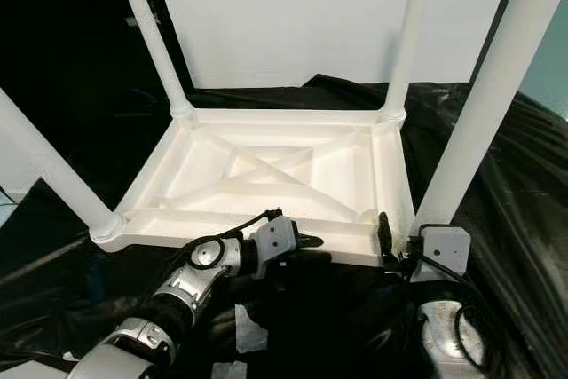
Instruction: Building children table
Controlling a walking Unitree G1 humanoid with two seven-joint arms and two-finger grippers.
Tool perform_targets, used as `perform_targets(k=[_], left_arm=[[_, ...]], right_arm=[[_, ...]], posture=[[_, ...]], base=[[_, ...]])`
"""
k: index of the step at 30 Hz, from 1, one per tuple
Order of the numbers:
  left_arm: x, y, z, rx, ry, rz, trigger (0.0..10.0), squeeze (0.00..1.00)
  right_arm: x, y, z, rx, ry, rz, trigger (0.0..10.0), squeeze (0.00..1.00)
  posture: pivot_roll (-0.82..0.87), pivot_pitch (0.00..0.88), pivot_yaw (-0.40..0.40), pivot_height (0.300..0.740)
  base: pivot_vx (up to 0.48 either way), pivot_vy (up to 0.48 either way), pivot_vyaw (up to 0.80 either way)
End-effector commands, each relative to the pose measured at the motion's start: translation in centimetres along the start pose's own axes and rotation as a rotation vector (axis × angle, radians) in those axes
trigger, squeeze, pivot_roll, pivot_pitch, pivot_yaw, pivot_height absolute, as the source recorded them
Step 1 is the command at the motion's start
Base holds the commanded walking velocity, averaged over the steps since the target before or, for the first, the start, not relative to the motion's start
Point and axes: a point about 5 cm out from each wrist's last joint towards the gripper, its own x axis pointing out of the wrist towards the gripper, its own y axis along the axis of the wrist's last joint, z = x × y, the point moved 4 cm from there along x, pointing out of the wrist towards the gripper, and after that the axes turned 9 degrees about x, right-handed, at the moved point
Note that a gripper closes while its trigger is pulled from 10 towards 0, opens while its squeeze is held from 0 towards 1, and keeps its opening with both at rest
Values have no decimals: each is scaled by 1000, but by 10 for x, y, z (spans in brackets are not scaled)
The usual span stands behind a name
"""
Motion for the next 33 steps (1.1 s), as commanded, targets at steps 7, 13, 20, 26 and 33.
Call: perform_targets(k=[7,13,20,26,33], left_arm=[[3,-28,15,-88,72,-121,10000,0],[2,-30,16,-90,72,-126,10000,0],[2,-29,16,-88,67,-124,10000,0],[2,-29,16,-85,65,-125,10000,0],[-1,-31,16,-83,66,-132,10000,0]], right_arm=[[-7,-7,-9,28,216,-106,10000,0],[-22,-15,-8,15,322,-192,0,0],[-22,-28,-14,72,210,-210,0,0],[-18,-39,-7,90,-198,-167,0,0],[-16,-37,0,68,-352,-137,0,0]], posture=[[-144,0,69,740],[-147,0,71,740],[-147,0,75,740],[-137,0,76,740],[-130,0,78,740]], base=[[0,0,0],[0,0,0],[0,0,0],[0,0,0],[0,0,0]])
